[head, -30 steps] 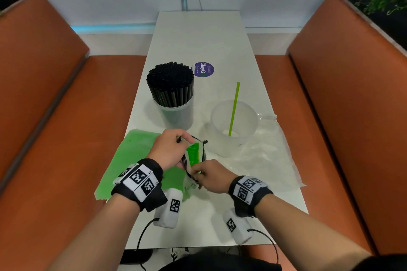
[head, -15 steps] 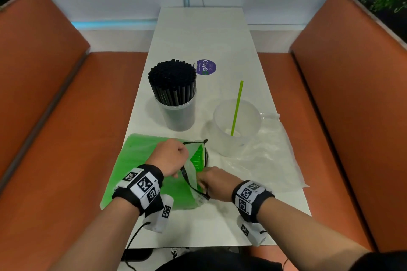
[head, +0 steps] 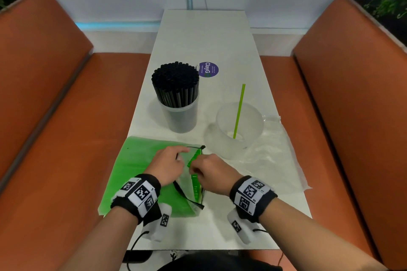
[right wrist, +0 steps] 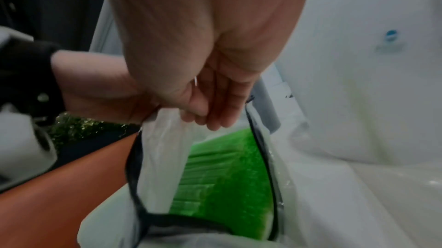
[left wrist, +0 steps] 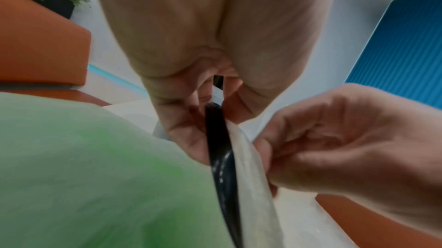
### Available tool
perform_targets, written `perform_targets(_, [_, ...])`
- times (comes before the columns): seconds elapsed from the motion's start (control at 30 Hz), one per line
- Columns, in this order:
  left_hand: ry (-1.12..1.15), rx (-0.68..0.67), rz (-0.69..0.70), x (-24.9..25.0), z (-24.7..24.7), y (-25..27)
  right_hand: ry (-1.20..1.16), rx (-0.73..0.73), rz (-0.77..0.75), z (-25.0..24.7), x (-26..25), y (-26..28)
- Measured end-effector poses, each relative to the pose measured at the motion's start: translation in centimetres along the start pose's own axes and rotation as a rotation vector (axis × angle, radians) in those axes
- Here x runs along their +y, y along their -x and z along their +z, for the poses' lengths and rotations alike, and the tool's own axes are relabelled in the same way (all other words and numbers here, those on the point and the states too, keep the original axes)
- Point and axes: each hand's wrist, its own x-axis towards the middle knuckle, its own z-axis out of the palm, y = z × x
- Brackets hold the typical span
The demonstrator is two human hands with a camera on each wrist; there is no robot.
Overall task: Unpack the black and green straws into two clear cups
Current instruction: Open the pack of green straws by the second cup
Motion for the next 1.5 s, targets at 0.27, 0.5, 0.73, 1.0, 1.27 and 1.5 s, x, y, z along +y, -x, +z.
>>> perform_targets(0.27, [0.21, 0.061, 0.123, 1.8, -0.6, 0.5, 0.048, 0.004, -0.049, 2.4, -1.7, -1.3])
perform_targets(0.5, [0.3, -0.028, 0.119, 2.8, -0.8, 0.6, 0.08, -0.218, 0.112, 1.9, -2.6, -3.4])
perform_targets(0.73, [0.327, -0.031, 0.108, 2.6, -1.0, 0.8, 0.199, -0.316, 0.238, 1.4, -2.8, -4.1])
perform_targets(1.0, [0.373, -0.001, 0.095, 2.9, -0.3, 0.8, 0.237, -0.314, 0.257, 1.3, -2.5, -3.7])
perform_targets(1.27, [0.383, -0.006, 0.067, 2.8, -0.2, 0.4, 0.258, -0.256, 0.234, 1.4, -1.9, -3.2])
perform_targets(1.5, [0.399, 0.022, 0.023, 2.1, -0.3, -0.7, 0.3, -0.2, 0.269, 0.1, 1.2, -1.0])
